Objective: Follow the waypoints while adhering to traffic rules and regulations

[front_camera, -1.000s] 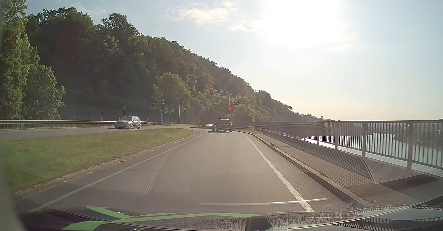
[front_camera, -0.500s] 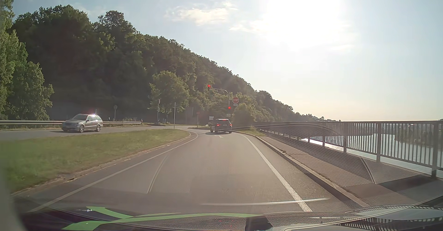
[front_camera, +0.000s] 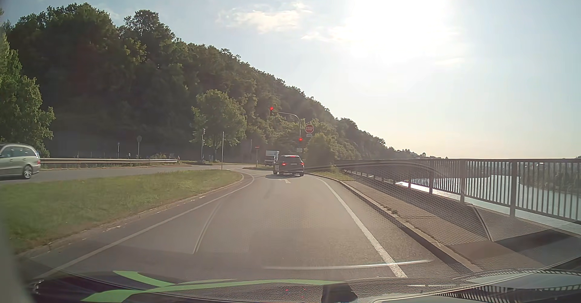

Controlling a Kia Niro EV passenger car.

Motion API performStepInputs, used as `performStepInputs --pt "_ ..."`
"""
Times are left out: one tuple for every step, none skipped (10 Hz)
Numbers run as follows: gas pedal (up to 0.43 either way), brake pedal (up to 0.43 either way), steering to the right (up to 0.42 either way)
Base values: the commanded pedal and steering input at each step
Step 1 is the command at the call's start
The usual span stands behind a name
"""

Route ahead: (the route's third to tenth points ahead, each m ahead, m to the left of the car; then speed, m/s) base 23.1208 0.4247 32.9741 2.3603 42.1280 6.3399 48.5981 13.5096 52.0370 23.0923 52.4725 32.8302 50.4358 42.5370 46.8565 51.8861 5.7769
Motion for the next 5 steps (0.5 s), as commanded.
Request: performStepInputs --pt "0.0 0.0 -0.002" --pt "0.0 0.0 -0.002" --pt "0.0 0.0 -0.002" --pt "0.0 0.0 -0.003" --pt "0.0 0.0 -0.004"
